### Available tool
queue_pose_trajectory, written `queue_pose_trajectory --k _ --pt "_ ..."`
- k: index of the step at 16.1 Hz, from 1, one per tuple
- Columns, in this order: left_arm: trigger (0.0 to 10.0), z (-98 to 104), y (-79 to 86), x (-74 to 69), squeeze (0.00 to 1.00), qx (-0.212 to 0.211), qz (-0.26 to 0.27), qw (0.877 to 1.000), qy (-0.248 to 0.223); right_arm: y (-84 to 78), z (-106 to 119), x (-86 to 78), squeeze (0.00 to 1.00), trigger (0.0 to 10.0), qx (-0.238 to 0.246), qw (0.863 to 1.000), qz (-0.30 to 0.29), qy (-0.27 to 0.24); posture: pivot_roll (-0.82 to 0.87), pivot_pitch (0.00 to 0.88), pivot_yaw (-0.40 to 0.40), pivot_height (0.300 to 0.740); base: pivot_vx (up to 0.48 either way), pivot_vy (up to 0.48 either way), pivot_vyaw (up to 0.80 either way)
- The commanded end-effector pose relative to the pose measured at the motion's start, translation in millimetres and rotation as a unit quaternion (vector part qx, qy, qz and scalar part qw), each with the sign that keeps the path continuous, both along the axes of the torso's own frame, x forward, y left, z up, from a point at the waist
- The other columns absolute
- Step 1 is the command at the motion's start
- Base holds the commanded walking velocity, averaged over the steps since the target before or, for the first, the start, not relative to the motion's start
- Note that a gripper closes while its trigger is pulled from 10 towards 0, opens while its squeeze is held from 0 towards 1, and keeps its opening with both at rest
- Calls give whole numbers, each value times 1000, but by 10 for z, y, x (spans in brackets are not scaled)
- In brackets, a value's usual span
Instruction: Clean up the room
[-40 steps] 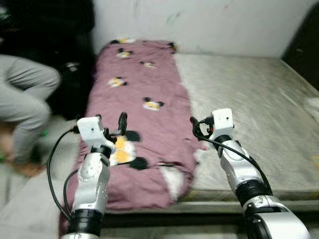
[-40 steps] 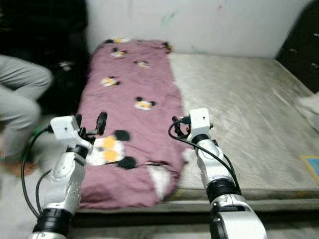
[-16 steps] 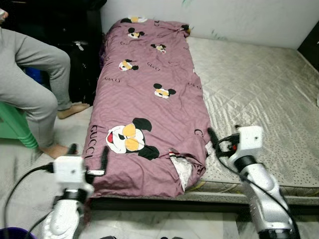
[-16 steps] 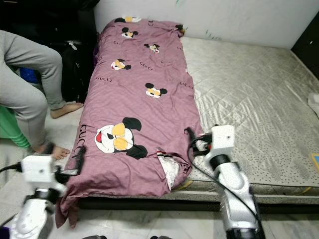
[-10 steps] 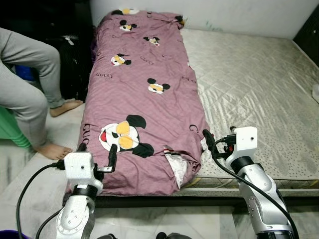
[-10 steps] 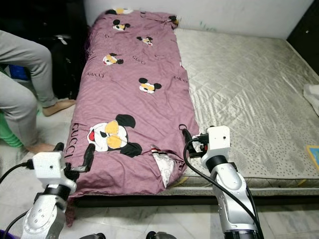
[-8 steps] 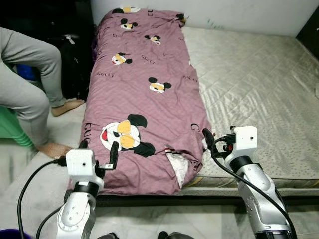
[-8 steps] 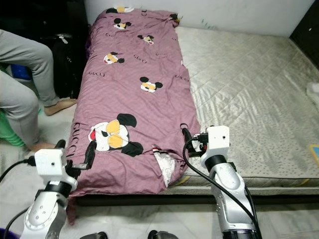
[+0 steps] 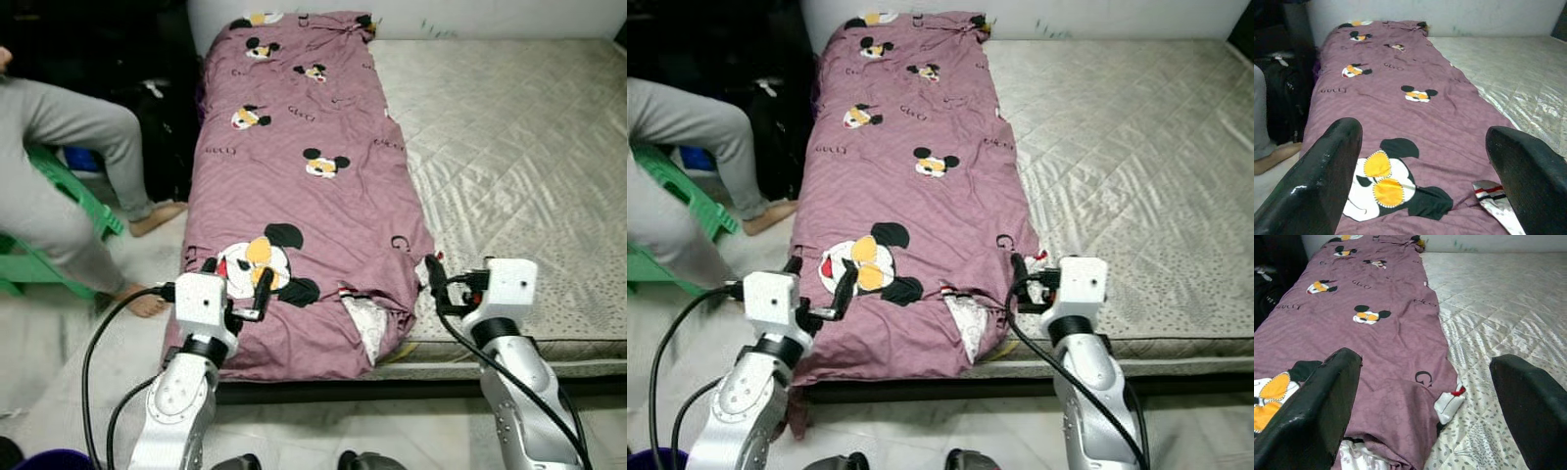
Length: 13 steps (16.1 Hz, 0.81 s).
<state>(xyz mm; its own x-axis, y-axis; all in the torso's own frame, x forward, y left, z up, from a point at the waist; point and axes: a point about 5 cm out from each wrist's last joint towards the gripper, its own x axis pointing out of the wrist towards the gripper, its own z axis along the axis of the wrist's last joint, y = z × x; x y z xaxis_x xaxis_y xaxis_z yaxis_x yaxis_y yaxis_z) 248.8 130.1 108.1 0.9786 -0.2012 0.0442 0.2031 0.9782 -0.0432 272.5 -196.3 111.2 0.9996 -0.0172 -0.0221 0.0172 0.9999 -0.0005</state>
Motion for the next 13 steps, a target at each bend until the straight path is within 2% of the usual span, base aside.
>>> queue_pose_trajectory --k 1,3,10,13 --pt "10000 -35 34 -1 0 4 -1 1000 11 -1 29 -24 0 10000 4 1000 -6 -6 -151 152 41 740 0 0 0" --pt "10000 -35 48 6 0 1 -1 1000 12 25 12 -20 0 10000 8 1000 -4 -2 -144 151 32 740 0 0 -281" --pt "10000 -30 128 -46 0 -5 33 999 12 143 12 112 0 10000 10 1000 25 4 -103 165 -14 740 0 0 -800" --pt "10000 -13 155 -32 0 -8 42 999 11 157 21 111 0 10000 11 999 30 3 -106 173 -18 740 0 0 -167"
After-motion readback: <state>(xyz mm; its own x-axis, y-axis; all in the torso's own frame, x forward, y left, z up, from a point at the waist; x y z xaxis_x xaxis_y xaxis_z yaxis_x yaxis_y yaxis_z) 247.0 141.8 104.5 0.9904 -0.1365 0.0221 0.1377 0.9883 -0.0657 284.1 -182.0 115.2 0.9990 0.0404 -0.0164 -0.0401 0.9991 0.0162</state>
